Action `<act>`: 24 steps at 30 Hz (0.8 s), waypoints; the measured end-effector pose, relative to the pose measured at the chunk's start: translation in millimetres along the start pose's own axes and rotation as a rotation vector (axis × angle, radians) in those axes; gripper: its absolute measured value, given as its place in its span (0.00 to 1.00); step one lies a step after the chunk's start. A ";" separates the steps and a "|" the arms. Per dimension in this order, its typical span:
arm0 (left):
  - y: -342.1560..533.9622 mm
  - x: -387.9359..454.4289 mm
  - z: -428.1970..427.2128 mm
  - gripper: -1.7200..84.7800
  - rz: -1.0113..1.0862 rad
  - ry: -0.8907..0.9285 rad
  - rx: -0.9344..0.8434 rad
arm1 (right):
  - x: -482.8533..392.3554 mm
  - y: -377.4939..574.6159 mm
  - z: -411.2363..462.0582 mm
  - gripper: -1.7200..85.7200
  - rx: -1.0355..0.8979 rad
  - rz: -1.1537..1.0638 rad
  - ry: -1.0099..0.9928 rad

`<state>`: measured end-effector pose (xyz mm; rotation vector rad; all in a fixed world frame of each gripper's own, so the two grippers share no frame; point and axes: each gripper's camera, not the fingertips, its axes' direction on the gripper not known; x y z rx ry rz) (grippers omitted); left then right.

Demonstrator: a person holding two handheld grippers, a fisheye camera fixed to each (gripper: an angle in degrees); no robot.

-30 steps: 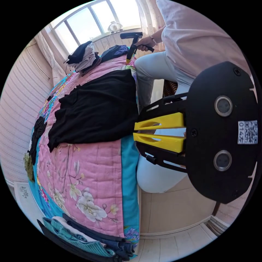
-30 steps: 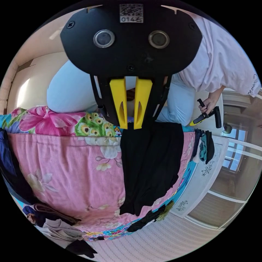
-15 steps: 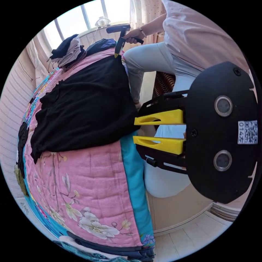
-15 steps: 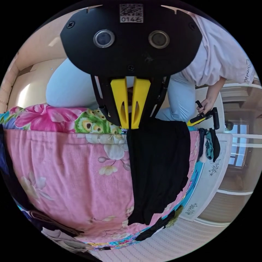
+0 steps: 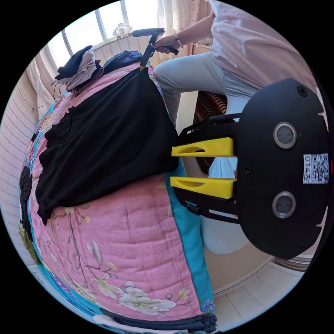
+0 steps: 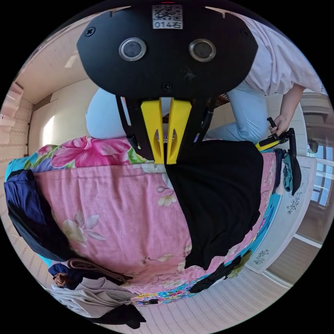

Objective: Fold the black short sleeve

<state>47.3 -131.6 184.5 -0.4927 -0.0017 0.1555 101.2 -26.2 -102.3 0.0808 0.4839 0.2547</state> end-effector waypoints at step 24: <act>94.6 -29.6 -121.3 0.01 -0.021 -0.023 0.125 | 26.1 8.5 -3.0 0.12 -0.118 -0.082 -0.141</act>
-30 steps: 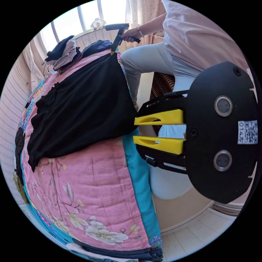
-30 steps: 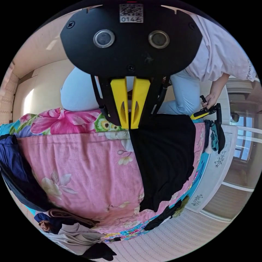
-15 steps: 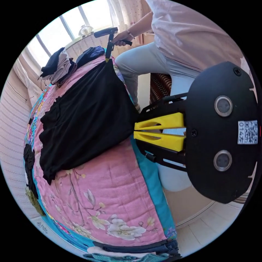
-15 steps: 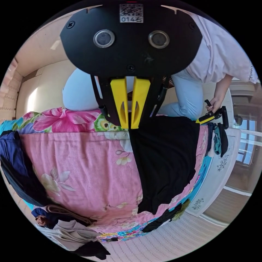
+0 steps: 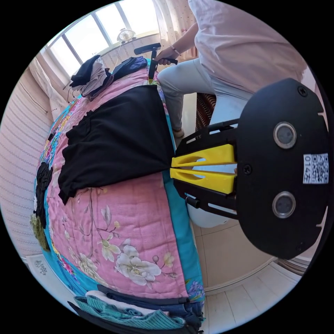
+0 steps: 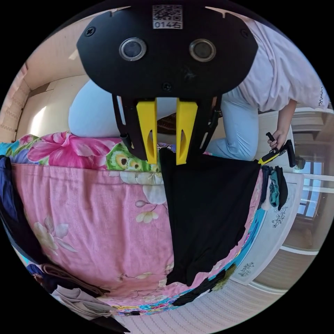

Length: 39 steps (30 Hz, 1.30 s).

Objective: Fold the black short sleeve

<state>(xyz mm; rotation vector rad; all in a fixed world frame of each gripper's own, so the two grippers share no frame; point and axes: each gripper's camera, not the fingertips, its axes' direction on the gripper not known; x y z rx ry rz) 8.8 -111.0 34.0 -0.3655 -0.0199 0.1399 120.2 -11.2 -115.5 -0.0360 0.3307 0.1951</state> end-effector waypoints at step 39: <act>-181.5 56.8 -437.4 0.01 0.166 0.067 0.879 | -81.4 -128.0 -419.7 0.02 0.882 -0.376 -0.304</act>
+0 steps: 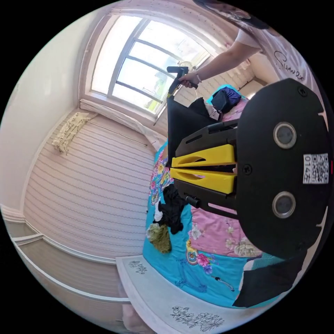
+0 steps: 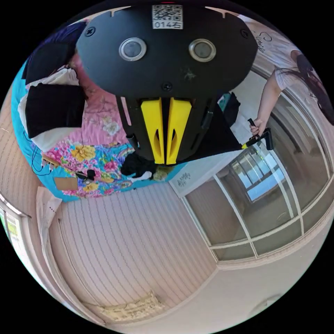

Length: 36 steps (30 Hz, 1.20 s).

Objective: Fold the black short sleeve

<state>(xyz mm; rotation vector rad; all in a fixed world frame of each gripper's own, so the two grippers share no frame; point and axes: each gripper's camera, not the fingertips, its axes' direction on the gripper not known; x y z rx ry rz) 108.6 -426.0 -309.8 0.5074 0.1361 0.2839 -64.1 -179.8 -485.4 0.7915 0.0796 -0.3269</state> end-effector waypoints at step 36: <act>467.1 -107.3 139.5 0.01 -0.383 -0.080 -0.876 | 123.7 463.3 141.9 0.02 -0.923 0.477 0.079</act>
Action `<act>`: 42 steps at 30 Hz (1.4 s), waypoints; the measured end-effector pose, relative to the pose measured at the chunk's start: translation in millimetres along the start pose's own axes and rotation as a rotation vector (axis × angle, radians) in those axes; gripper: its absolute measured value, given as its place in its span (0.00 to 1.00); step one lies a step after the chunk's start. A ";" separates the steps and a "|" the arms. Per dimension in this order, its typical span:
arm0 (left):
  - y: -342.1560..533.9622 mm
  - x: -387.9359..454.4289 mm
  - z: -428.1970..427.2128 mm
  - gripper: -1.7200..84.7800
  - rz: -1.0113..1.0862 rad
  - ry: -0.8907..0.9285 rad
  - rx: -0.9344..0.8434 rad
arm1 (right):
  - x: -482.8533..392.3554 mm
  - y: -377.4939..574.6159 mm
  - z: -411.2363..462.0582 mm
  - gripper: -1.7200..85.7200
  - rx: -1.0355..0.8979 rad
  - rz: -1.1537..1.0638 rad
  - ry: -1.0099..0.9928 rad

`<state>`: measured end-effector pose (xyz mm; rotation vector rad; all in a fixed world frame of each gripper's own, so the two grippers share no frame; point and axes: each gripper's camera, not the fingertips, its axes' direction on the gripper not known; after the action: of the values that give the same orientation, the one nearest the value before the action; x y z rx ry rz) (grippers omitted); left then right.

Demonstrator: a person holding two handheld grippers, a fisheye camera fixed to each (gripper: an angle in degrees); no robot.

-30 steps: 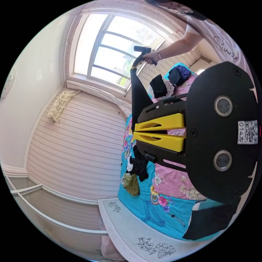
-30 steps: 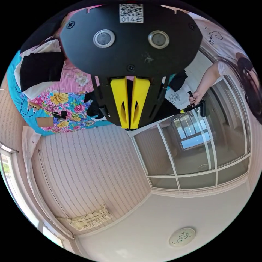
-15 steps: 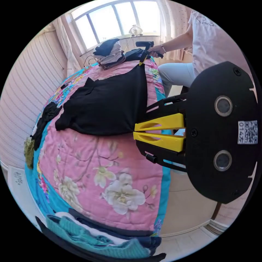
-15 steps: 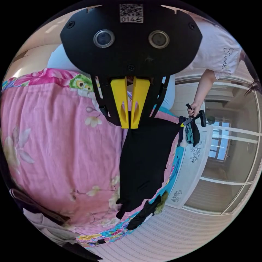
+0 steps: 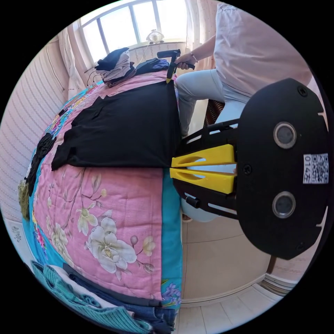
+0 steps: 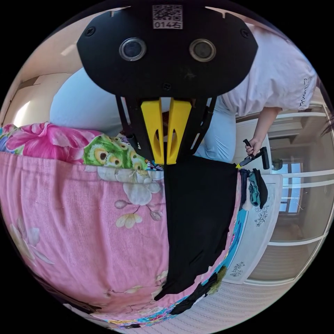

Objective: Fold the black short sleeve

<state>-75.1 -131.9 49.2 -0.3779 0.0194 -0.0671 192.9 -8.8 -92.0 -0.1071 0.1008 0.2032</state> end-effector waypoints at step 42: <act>63.8 253.5 70.7 0.08 0.640 -0.241 0.488 | -28.8 128.9 1.2 0.02 0.470 -0.198 0.023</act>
<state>184.0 -64.2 89.7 0.1222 -0.1126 0.5976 138.4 111.2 -100.0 0.3481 0.1576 -0.0230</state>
